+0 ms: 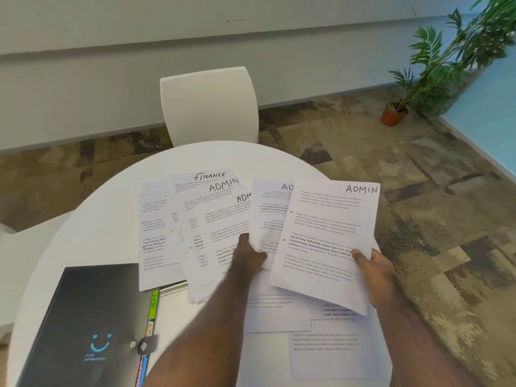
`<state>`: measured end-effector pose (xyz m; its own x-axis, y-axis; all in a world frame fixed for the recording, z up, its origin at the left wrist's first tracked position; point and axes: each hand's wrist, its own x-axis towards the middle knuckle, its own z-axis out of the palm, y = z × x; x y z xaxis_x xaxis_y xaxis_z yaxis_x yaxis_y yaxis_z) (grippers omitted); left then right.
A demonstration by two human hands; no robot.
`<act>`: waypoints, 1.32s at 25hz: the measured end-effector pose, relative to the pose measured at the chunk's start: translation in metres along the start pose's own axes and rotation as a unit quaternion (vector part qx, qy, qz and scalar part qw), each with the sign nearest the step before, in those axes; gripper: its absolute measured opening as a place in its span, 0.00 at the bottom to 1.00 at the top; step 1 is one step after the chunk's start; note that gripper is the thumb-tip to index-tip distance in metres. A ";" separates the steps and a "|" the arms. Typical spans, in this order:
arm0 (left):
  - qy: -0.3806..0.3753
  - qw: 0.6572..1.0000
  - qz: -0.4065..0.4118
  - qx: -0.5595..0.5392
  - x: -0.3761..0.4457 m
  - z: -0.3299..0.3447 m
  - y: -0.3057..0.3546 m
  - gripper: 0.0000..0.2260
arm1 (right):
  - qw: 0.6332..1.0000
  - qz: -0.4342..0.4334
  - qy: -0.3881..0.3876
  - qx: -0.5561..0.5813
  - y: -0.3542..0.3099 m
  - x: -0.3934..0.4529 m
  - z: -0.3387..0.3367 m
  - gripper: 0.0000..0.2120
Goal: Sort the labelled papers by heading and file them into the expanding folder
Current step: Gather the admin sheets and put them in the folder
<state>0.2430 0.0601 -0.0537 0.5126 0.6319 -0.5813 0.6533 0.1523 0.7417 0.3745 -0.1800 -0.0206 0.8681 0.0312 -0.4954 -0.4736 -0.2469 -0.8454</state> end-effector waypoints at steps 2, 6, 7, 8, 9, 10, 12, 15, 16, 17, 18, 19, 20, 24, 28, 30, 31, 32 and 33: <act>-0.060 0.993 0.000 -0.103 -0.012 -0.014 -0.010 0.23 | 1.000 -0.001 -0.015 -0.004 0.001 0.000 0.009 0.12; -0.182 0.965 -0.036 -0.185 -0.040 -0.052 -0.036 0.22 | 0.997 0.003 -0.056 -0.043 0.011 -0.003 0.033 0.13; -0.199 0.959 -0.049 -0.198 -0.045 -0.059 -0.043 0.22 | 0.996 0.005 -0.061 -0.060 0.016 -0.005 0.039 0.14; -0.213 0.953 -0.057 -0.207 -0.051 -0.065 -0.050 0.21 | 0.995 0.007 -0.061 -0.079 0.021 -0.008 0.046 0.14; -0.226 0.948 -0.062 -0.214 -0.056 -0.070 -0.056 0.21 | 0.994 0.010 -0.055 -0.096 0.027 -0.011 0.051 0.14; -0.239 0.943 -0.065 -0.223 -0.062 -0.074 -0.061 0.21 | 0.993 0.015 -0.051 -0.107 0.033 -0.014 0.054 0.14; -0.263 0.931 -0.073 -0.244 -0.072 -0.080 -0.067 0.22 | 0.992 0.033 -0.052 -0.110 0.043 -0.022 0.058 0.14; -0.282 0.917 -0.088 -0.269 -0.083 -0.086 -0.072 0.25 | 0.989 0.079 -0.095 -0.083 0.047 -0.033 0.058 0.15; -0.283 0.915 -0.091 -0.274 -0.085 -0.086 -0.072 0.23 | 0.986 0.100 -0.113 -0.067 0.045 -0.036 0.058 0.14; -0.282 0.915 -0.093 -0.273 -0.087 -0.087 -0.072 0.21 | 0.983 0.121 -0.131 -0.052 0.042 -0.038 0.057 0.13; -0.284 0.915 -0.096 -0.268 -0.088 -0.088 -0.073 0.18 | 0.979 0.136 -0.146 -0.040 0.040 -0.041 0.056 0.13; -0.294 0.914 -0.100 -0.262 -0.088 -0.090 -0.072 0.16 | 0.977 0.143 -0.156 -0.033 0.039 -0.042 0.055 0.13; -0.307 0.912 -0.104 -0.253 -0.086 -0.092 -0.072 0.15 | 0.977 0.142 -0.159 -0.029 0.038 -0.042 0.053 0.14; -0.148 0.977 -0.068 -0.140 -0.065 -0.103 -0.057 0.11 | 0.983 0.115 -0.144 0.013 0.033 -0.037 0.040 0.14; 0.128 0.989 -0.023 0.065 -0.037 -0.097 -0.039 0.17 | 0.988 0.097 -0.113 0.048 0.027 -0.031 0.032 0.11; 0.109 0.983 -0.064 0.132 -0.030 -0.088 -0.035 0.24 | 0.991 0.081 -0.102 0.037 0.026 -0.030 0.034 0.11; 0.100 0.979 -0.088 0.155 -0.028 -0.084 -0.032 0.26 | 0.992 0.073 -0.096 0.025 0.025 -0.030 0.036 0.11; 0.097 0.975 -0.109 0.167 -0.026 -0.080 -0.029 0.29 | 0.994 0.064 -0.091 0.013 0.025 -0.031 0.038 0.12; 0.100 0.973 -0.128 0.166 -0.025 -0.077 -0.024 0.31 | 0.995 0.056 -0.088 0.006 0.026 -0.032 0.039 0.12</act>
<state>0.1714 0.0989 -0.0309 0.2125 0.7464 -0.6307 0.9062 0.0909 0.4129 0.3287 -0.1493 -0.0346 0.7711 0.1740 -0.6125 -0.5679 -0.2469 -0.7852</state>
